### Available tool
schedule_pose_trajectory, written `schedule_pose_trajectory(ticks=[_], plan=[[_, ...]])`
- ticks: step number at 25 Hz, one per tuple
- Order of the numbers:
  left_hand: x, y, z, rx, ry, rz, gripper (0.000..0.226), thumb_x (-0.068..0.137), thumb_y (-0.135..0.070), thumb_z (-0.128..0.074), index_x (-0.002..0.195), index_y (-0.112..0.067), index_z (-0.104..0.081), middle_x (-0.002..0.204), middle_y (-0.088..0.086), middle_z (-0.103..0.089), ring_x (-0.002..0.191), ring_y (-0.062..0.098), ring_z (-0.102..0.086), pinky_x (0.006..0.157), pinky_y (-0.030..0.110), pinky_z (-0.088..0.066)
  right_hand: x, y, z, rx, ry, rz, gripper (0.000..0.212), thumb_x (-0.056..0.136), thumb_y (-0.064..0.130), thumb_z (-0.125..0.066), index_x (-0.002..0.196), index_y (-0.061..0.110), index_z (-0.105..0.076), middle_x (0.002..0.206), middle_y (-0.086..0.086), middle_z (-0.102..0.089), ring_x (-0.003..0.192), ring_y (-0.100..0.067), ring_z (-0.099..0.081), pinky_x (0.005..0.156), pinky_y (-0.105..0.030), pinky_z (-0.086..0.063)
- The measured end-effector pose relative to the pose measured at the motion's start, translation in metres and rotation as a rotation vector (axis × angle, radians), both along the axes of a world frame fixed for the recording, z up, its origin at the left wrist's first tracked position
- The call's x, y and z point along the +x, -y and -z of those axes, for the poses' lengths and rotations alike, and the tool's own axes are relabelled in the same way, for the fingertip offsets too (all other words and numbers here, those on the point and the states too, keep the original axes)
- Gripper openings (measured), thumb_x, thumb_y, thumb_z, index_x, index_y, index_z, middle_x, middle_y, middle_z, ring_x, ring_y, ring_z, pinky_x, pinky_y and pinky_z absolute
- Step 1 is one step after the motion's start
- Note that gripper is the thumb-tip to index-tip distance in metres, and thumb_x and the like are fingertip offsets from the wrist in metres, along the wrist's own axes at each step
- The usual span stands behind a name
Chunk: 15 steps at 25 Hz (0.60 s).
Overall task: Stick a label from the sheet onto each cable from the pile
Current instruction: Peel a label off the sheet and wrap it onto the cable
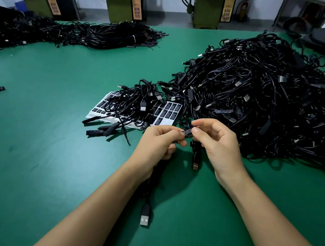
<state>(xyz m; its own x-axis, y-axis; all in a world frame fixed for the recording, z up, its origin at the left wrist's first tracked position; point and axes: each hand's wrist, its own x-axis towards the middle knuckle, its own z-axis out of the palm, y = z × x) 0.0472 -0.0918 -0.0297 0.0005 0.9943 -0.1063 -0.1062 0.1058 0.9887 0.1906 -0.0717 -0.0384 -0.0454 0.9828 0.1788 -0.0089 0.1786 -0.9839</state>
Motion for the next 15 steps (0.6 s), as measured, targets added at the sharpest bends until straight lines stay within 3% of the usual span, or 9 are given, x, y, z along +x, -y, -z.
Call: schedule_pose_trajectory(ticks=[4, 11, 15], plan=[[-0.0008, -0.0011, -0.0001, -0.002, -0.011, 0.001, 0.024, 0.094, -0.017, -0.056, 0.07, -0.013, -0.061, 0.066, 0.003, -0.062, 0.043, 0.007, -0.034, 0.038, 0.014, -0.024, 0.001, -0.0014, -0.0002, -0.01, 0.012, -0.013, 0.017, 0.086, 0.003, -0.066, 0.087, 0.019, -0.069, 0.081, 0.005, -0.067, 0.075, -0.004, -0.061, 0.071, -0.015, -0.047], [-0.0018, -0.0015, -0.0015, -0.004, -0.02, 0.005, 0.027, 0.09, -0.014, -0.06, 0.064, -0.017, -0.064, 0.066, 0.005, -0.063, 0.042, 0.007, -0.034, 0.037, 0.014, -0.023, 0.0005, -0.0016, -0.0005, 0.005, 0.037, -0.046, 0.018, 0.088, 0.0, -0.063, 0.085, 0.018, -0.066, 0.081, 0.004, -0.065, 0.076, -0.004, -0.059, 0.074, -0.016, -0.048], [0.0, -0.0016, -0.0011, 0.004, -0.064, 0.012, 0.03, 0.091, -0.014, -0.059, 0.061, -0.016, -0.062, 0.061, 0.001, -0.061, 0.041, 0.006, -0.034, 0.038, 0.013, -0.024, -0.0001, -0.0009, -0.0005, 0.012, 0.054, -0.042, 0.017, 0.09, 0.002, -0.06, 0.084, 0.017, -0.065, 0.078, 0.004, -0.064, 0.068, 0.003, -0.058, 0.067, -0.012, -0.047]])
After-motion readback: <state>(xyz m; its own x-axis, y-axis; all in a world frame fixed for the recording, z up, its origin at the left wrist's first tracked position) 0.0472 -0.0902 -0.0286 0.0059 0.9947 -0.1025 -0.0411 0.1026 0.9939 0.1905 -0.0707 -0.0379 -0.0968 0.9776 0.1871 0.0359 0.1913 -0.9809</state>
